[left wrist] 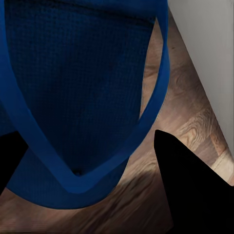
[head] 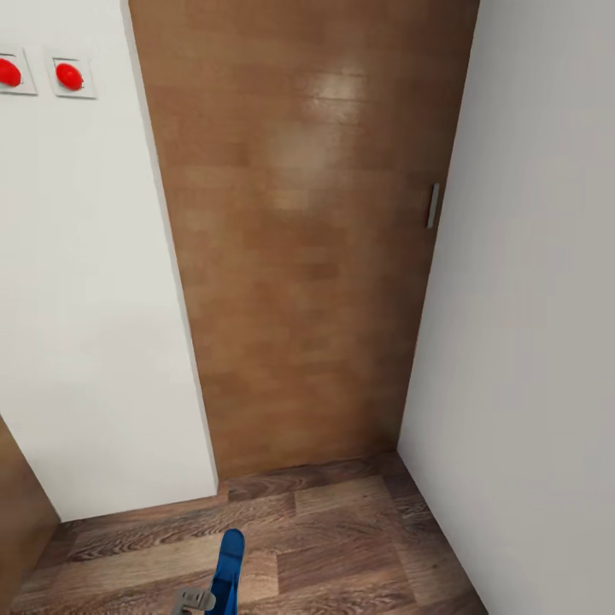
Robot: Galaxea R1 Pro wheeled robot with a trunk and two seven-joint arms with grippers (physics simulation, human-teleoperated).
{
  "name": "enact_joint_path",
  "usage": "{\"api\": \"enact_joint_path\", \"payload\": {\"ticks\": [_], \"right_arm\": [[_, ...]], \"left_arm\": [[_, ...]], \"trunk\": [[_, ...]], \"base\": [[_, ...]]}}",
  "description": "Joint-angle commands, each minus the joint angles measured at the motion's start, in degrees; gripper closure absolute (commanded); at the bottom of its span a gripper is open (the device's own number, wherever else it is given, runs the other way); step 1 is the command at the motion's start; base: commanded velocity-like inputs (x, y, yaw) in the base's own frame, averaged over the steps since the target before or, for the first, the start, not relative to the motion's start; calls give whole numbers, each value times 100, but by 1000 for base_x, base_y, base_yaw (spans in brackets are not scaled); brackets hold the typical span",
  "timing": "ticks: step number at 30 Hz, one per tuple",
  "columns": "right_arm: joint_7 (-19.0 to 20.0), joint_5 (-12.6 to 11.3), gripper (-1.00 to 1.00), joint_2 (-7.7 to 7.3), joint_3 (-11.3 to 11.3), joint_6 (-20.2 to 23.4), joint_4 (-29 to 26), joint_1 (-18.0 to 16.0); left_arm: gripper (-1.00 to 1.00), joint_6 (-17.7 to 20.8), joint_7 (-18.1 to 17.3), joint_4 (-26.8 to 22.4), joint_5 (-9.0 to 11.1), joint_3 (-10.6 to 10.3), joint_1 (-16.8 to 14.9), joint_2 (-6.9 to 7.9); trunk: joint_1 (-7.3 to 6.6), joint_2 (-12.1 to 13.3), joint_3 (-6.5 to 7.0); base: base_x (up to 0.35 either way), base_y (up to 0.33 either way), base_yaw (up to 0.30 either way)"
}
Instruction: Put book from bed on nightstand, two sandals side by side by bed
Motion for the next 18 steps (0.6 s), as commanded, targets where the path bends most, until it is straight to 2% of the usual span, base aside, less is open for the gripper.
{"api": "enact_joint_path", "payload": {"ticks": [1,18], "right_arm": [[20,-27,-100,0,-8,61,-1,-1],[6,-27,-100,10,-8,62,-1,-1]], "left_arm": [[100,-61,27,8,18,-52,-6,-1],[100,-61,27,8,18,-56,-7,-1]], "trunk": [[-1,-2,-2],[-1,-2,87]], "base": [[0,0,268],[0,0,218]]}}
